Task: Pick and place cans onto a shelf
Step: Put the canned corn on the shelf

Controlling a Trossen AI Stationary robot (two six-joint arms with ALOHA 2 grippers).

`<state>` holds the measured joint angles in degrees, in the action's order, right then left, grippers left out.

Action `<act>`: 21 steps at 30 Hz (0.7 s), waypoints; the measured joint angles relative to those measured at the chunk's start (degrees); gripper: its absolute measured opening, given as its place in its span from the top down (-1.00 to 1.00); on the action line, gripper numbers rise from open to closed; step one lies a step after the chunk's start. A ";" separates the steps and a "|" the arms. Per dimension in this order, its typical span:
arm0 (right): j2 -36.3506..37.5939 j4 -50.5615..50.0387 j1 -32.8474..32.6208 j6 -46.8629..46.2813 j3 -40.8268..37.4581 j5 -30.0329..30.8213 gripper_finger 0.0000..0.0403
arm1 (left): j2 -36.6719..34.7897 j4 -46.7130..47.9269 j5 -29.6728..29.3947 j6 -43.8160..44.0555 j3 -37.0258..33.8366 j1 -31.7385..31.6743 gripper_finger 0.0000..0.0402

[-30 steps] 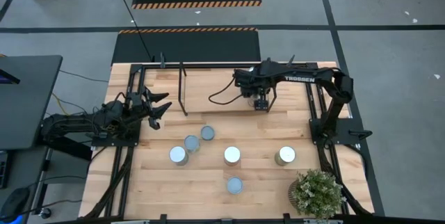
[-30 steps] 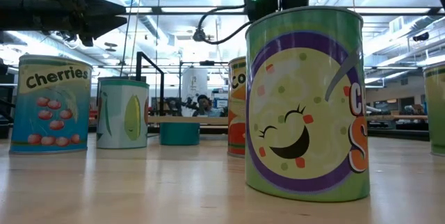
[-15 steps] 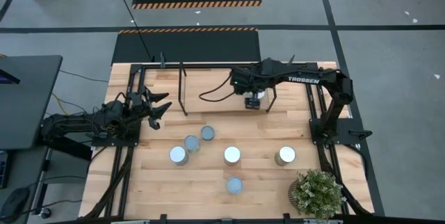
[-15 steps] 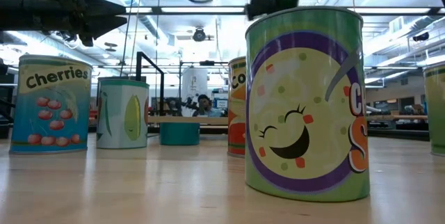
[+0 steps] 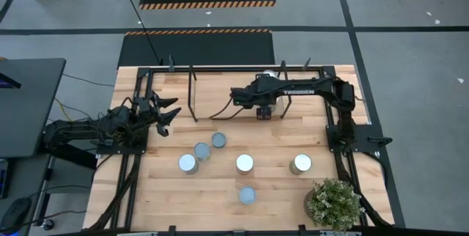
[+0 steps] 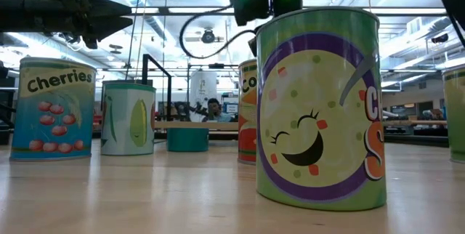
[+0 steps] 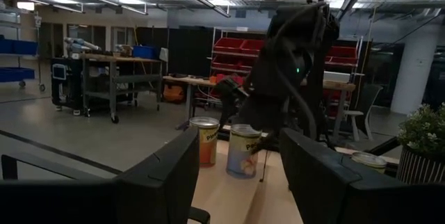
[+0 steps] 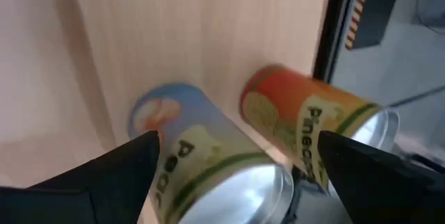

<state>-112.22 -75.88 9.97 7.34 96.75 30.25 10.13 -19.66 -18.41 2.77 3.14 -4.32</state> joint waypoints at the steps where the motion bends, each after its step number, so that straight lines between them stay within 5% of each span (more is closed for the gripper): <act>1: -0.26 -0.50 -0.06 -0.15 0.00 0.59 -0.98 | -0.01 0.01 0.00 -0.10 0.00 0.00 -0.01; 15: 0.64 -1.60 -0.81 0.10 0.79 2.58 -0.98 | -0.02 0.06 0.00 -0.37 0.00 0.00 -0.01; 21: 0.78 2.44 -0.52 -2.69 6.15 -9.74 -0.98 | 0.00 0.06 0.00 -0.37 0.00 0.00 -0.01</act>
<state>-111.44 -73.43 9.45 4.65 102.90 20.50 10.13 -19.59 -18.41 2.39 3.14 -4.32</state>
